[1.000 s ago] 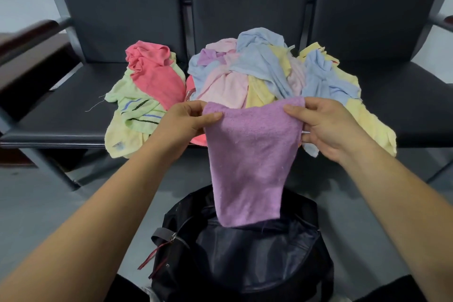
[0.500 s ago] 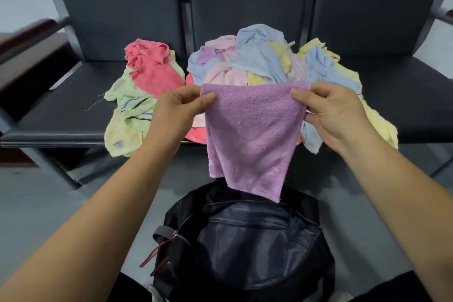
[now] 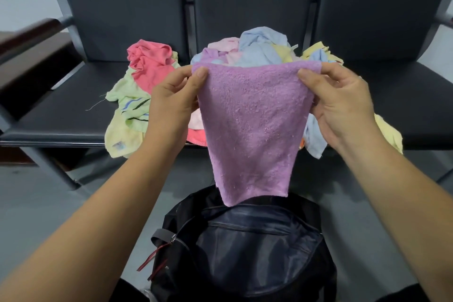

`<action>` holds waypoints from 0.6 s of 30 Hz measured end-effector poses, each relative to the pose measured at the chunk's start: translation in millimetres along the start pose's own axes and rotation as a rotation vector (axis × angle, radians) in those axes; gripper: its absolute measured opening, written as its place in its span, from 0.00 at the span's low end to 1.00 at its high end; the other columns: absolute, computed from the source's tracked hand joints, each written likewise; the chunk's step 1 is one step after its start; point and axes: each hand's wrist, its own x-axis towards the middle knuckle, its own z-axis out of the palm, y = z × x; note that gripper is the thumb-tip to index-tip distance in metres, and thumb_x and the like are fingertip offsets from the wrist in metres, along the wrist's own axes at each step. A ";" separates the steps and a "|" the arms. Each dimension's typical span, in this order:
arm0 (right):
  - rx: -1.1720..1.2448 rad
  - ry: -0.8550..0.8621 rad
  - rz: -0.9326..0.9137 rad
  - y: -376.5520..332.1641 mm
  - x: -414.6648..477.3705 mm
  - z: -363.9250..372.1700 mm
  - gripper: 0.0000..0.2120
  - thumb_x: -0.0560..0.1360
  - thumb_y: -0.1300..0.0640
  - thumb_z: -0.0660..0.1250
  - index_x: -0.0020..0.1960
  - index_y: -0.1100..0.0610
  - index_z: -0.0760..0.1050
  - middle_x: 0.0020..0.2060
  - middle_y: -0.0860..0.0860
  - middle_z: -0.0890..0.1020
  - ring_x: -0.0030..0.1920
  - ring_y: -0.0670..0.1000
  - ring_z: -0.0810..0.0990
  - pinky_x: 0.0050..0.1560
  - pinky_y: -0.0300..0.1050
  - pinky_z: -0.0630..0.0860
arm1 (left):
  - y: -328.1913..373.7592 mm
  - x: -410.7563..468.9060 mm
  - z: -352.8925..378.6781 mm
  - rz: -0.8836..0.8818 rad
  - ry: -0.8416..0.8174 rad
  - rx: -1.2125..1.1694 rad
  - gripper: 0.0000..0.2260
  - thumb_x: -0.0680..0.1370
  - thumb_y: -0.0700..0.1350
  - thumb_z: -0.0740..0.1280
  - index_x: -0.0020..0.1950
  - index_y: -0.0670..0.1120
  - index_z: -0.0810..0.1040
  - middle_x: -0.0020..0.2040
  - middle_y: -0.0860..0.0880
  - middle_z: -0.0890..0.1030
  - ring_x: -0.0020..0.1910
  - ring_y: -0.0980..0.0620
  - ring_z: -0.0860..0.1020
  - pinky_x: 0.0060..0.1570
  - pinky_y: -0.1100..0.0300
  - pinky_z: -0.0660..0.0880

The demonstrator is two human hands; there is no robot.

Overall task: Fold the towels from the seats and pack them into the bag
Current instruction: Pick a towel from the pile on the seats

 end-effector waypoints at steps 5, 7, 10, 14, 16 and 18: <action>-0.162 -0.393 -0.081 -8.2 5.0 0.4 0.33 0.74 0.60 0.76 0.74 0.47 0.67 0.67 0.50 0.78 0.66 0.50 0.79 0.63 0.51 0.79 | 2.3 5.0 -2.7 0.056 -0.266 0.176 0.30 0.80 0.43 0.70 0.79 0.56 0.62 0.70 0.56 0.76 0.64 0.59 0.78 0.59 0.59 0.77; -0.318 -0.436 -0.066 -2.5 9.4 -2.7 0.41 0.72 0.61 0.78 0.78 0.46 0.61 0.70 0.46 0.75 0.68 0.47 0.77 0.66 0.51 0.77 | -2.4 12.5 -7.9 0.096 -0.391 0.378 0.38 0.79 0.42 0.71 0.82 0.56 0.53 0.78 0.58 0.66 0.74 0.59 0.67 0.72 0.52 0.69; -0.433 -0.339 0.067 9.7 13.9 -9.6 0.43 0.68 0.56 0.82 0.76 0.43 0.64 0.68 0.46 0.77 0.64 0.49 0.80 0.65 0.57 0.78 | -6.7 18.3 -12.6 0.057 -0.376 0.507 0.35 0.77 0.48 0.72 0.79 0.61 0.57 0.72 0.56 0.73 0.68 0.57 0.75 0.69 0.47 0.72; -0.499 -0.206 0.201 21.8 15.2 -12.4 0.34 0.63 0.50 0.83 0.64 0.37 0.73 0.66 0.52 0.76 0.62 0.53 0.79 0.65 0.56 0.77 | -12.3 10.9 -6.6 -0.001 -0.244 0.539 0.18 0.76 0.50 0.75 0.63 0.59 0.74 0.36 0.56 0.79 0.34 0.56 0.74 0.37 0.61 0.72; -0.321 -0.183 0.285 20.8 13.9 -10.0 0.21 0.68 0.61 0.79 0.59 0.50 0.81 0.61 0.55 0.80 0.59 0.53 0.81 0.63 0.49 0.78 | -14.8 11.7 -2.0 -0.136 -0.214 0.384 0.11 0.73 0.52 0.77 0.51 0.50 0.80 0.33 0.55 0.77 0.31 0.58 0.72 0.33 0.61 0.66; -0.118 -0.246 0.402 15.6 11.4 -9.9 0.14 0.70 0.63 0.75 0.55 0.63 0.82 0.56 0.60 0.84 0.59 0.57 0.83 0.57 0.44 0.81 | -13.8 12.2 -1.7 -0.239 -0.255 0.262 0.14 0.67 0.54 0.79 0.45 0.48 0.83 0.36 0.54 0.81 0.34 0.59 0.76 0.37 0.62 0.70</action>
